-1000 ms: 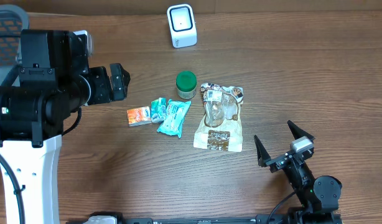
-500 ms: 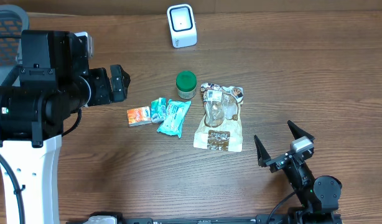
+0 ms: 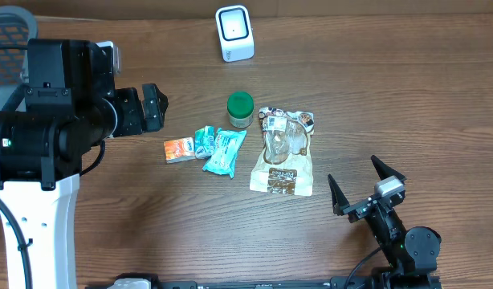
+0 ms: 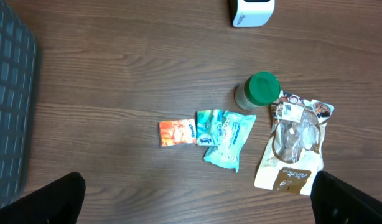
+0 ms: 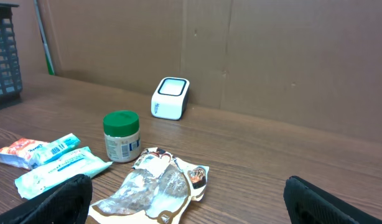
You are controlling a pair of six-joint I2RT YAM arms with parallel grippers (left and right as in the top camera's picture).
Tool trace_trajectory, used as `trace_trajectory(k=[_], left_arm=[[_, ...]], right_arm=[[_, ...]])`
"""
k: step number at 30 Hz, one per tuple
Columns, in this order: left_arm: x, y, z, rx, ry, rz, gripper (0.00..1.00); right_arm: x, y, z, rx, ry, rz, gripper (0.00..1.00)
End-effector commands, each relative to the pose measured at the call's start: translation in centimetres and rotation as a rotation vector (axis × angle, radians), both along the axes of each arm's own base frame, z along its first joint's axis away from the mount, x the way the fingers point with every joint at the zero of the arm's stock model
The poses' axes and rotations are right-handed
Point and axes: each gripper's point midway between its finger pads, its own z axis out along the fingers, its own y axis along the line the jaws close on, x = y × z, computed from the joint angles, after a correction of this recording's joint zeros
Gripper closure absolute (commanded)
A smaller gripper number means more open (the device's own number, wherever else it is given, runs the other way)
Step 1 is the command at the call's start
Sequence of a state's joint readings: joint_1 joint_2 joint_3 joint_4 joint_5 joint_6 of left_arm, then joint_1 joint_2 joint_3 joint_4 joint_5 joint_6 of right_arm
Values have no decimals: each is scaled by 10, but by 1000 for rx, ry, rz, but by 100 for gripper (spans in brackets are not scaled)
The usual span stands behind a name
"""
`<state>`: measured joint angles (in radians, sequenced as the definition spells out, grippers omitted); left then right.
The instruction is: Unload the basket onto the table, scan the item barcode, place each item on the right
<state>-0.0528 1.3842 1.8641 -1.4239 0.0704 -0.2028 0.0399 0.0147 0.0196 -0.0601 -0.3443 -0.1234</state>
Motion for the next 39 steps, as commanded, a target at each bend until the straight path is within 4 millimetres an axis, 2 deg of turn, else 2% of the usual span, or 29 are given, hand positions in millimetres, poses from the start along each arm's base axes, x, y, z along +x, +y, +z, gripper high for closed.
trace_trajectory(k=[1, 15, 23, 27, 31, 35, 39], left_arm=[[2, -2, -2, 18, -3, -28, 0], [17, -3, 5, 37, -60, -55, 0], [34, -3, -16, 105, -9, -147, 0], [49, -2, -22, 138, -15, -189, 0], [62, -1, -15, 146, -71, -191, 0], [70, 9, -2, 179, -127, -197, 1], [72, 23, 1, 216, -146, -215, 0]], right_arm=[[0, 1, -2, 7, -4, 5, 0], [0, 1, -2, 7, -4, 5, 0], [0, 1, -2, 7, -4, 5, 0], [0, 1, -2, 7, -4, 5, 0], [0, 1, -2, 7, -4, 5, 0], [0, 1, -2, 7, -4, 5, 0], [0, 1, -2, 7, -4, 5, 0]])
